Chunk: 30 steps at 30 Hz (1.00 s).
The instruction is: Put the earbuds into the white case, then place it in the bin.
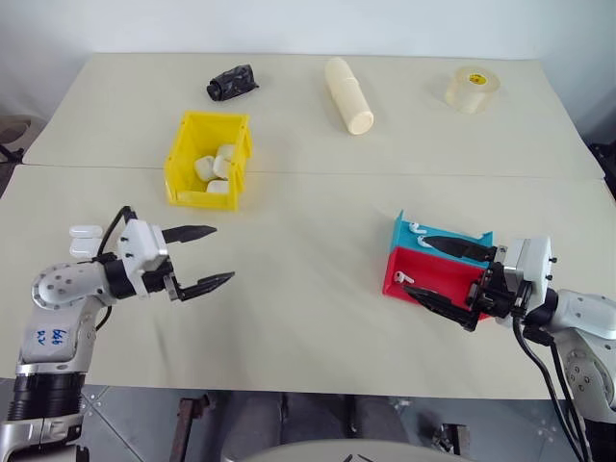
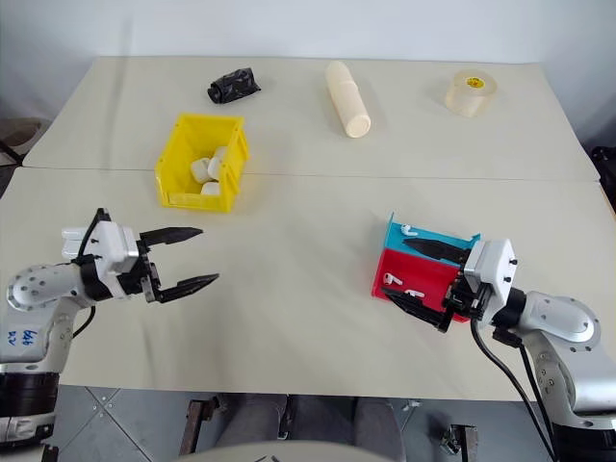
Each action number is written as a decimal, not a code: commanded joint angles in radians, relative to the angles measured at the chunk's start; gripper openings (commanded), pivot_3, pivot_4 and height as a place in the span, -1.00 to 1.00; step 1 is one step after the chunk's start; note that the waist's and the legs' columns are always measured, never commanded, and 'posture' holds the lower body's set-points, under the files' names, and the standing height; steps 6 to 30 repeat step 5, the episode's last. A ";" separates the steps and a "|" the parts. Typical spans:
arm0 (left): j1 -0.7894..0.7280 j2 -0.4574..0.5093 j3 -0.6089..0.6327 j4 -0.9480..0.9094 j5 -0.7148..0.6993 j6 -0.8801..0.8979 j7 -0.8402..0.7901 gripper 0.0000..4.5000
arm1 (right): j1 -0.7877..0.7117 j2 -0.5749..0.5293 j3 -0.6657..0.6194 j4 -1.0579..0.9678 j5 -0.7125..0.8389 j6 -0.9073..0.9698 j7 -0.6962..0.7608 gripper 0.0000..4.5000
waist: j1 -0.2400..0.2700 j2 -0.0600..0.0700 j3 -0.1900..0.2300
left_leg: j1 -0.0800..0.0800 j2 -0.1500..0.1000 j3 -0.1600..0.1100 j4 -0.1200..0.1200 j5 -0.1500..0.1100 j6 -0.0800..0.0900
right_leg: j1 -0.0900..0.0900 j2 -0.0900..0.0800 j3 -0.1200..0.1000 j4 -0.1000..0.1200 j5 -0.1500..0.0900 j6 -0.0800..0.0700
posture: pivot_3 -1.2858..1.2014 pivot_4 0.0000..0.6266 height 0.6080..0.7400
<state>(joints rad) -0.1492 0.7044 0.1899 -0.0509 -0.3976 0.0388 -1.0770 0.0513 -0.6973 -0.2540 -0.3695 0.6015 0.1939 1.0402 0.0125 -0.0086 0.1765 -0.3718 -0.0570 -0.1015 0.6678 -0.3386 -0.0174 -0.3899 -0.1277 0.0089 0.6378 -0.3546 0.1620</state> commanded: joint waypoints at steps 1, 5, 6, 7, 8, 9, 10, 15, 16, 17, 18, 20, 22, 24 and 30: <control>0.016 -0.021 -0.003 -0.066 0.005 -0.013 0.044 0.99 | 0.013 -0.015 -0.050 0.008 0.004 -0.029 0.014 1.00 | 0.001 0.000 0.000 | 0.000 0.000 0.000 0.000 0.000 0.000 | 0.000 0.000 0.000 0.000 0.000 0.000 | 0.03 -0.52 1.00; 0.019 -0.031 -0.018 -0.076 0.007 0.017 0.066 0.99 | 0.021 -0.017 -0.060 0.013 0.004 -0.031 0.024 1.00 | 0.001 0.000 0.000 | 0.000 0.000 0.000 0.000 0.000 0.000 | 0.000 0.000 -0.001 0.001 0.000 0.000 | 0.03 -0.52 1.00; 0.019 -0.031 -0.018 -0.076 0.007 0.017 0.066 0.99 | 0.021 -0.017 -0.060 0.013 0.004 -0.031 0.024 1.00 | 0.001 0.000 0.000 | 0.000 0.000 0.000 0.000 0.000 0.000 | 0.000 0.000 -0.001 0.001 0.000 0.000 | 0.03 -0.52 1.00; 0.019 -0.031 -0.018 -0.076 0.007 0.017 0.066 0.99 | 0.021 -0.017 -0.060 0.013 0.004 -0.031 0.024 1.00 | 0.001 0.000 0.000 | 0.000 0.000 0.000 0.000 0.000 0.000 | 0.000 0.000 -0.001 0.001 0.000 0.000 | 0.03 -0.52 1.00; 0.019 -0.031 -0.018 -0.076 0.007 0.017 0.066 0.99 | 0.021 -0.017 -0.060 0.013 0.004 -0.031 0.024 1.00 | 0.001 0.000 0.000 | 0.000 0.000 0.000 0.000 0.000 0.000 | 0.000 0.000 -0.001 0.001 0.000 0.000 | 0.03 -0.52 1.00; 0.019 -0.031 -0.018 -0.076 0.007 0.017 0.066 0.99 | 0.021 -0.017 -0.060 0.013 0.004 -0.031 0.024 1.00 | 0.001 0.000 0.000 | 0.000 0.000 0.000 0.000 0.000 0.000 | 0.000 0.000 -0.001 0.001 0.000 0.000 | 0.03 -0.52 1.00; 0.019 -0.031 -0.018 -0.076 0.007 0.017 0.066 0.99 | 0.021 -0.017 -0.060 0.013 0.004 -0.031 0.024 1.00 | 0.001 0.000 0.000 | 0.000 0.000 0.000 0.000 0.000 0.000 | 0.000 0.000 -0.001 0.001 0.000 0.000 | 0.03 -0.52 1.00; 0.019 -0.031 -0.018 -0.076 0.007 0.017 0.066 0.99 | 0.021 -0.017 -0.060 0.013 0.004 -0.031 0.024 1.00 | 0.001 0.000 0.000 | 0.000 0.000 0.000 0.000 0.000 0.000 | 0.000 0.000 -0.001 0.001 0.000 0.000 | 0.03 -0.52 1.00; 0.019 -0.031 -0.018 -0.076 0.007 0.017 0.066 0.99 | 0.021 -0.017 -0.060 0.013 0.004 -0.031 0.024 1.00 | 0.001 0.000 0.000 | 0.000 0.000 0.000 0.000 0.000 0.000 | 0.000 0.000 -0.001 0.001 0.000 0.000 | 0.03 -0.52 1.00; 0.019 -0.031 -0.018 -0.076 0.007 0.017 0.066 0.99 | 0.021 -0.017 -0.060 0.013 0.004 -0.031 0.024 1.00 | 0.001 0.000 0.000 | 0.000 0.000 0.000 0.000 0.000 0.000 | 0.000 0.000 -0.001 0.001 0.000 0.000 | 0.03 -0.52 1.00; 0.019 -0.031 -0.018 -0.076 0.007 0.017 0.066 0.99 | 0.021 -0.017 -0.060 0.013 0.004 -0.031 0.024 1.00 | 0.001 0.000 0.000 | 0.000 0.000 0.000 0.000 0.000 0.000 | 0.000 0.000 -0.001 0.001 0.000 0.000 | 0.03 -0.52 1.00; 0.019 -0.031 -0.018 -0.076 0.007 0.017 0.066 0.99 | 0.021 -0.017 -0.060 0.013 0.004 -0.031 0.024 1.00 | 0.001 0.000 0.000 | 0.000 0.000 0.000 0.000 0.000 0.000 | 0.000 0.000 -0.001 0.001 0.000 0.000 | 0.03 -0.52 1.00; 0.019 -0.031 -0.018 -0.076 0.007 0.017 0.066 0.99 | 0.021 -0.017 -0.060 0.013 0.004 -0.031 0.024 1.00 | 0.001 0.000 0.000 | 0.000 0.000 0.000 0.000 0.000 0.000 | 0.000 0.000 -0.001 0.001 0.000 0.000 | 0.03 -0.52 1.00; 0.019 -0.031 -0.018 -0.076 0.007 0.017 0.066 0.99 | 0.021 -0.017 -0.060 0.013 0.004 -0.031 0.024 1.00 | 0.001 0.000 0.000 | 0.000 0.000 0.000 0.000 0.000 0.000 | 0.000 0.000 -0.001 0.001 0.000 0.000 | 0.03 -0.52 1.00; 0.019 -0.031 -0.018 -0.076 0.007 0.017 0.066 0.99 | 0.021 -0.017 -0.060 0.013 0.004 -0.031 0.024 1.00 | 0.001 0.000 0.000 | 0.000 0.000 0.000 0.000 0.000 0.000 | 0.000 0.000 -0.001 0.001 0.000 0.000 | 0.03 -0.52 1.00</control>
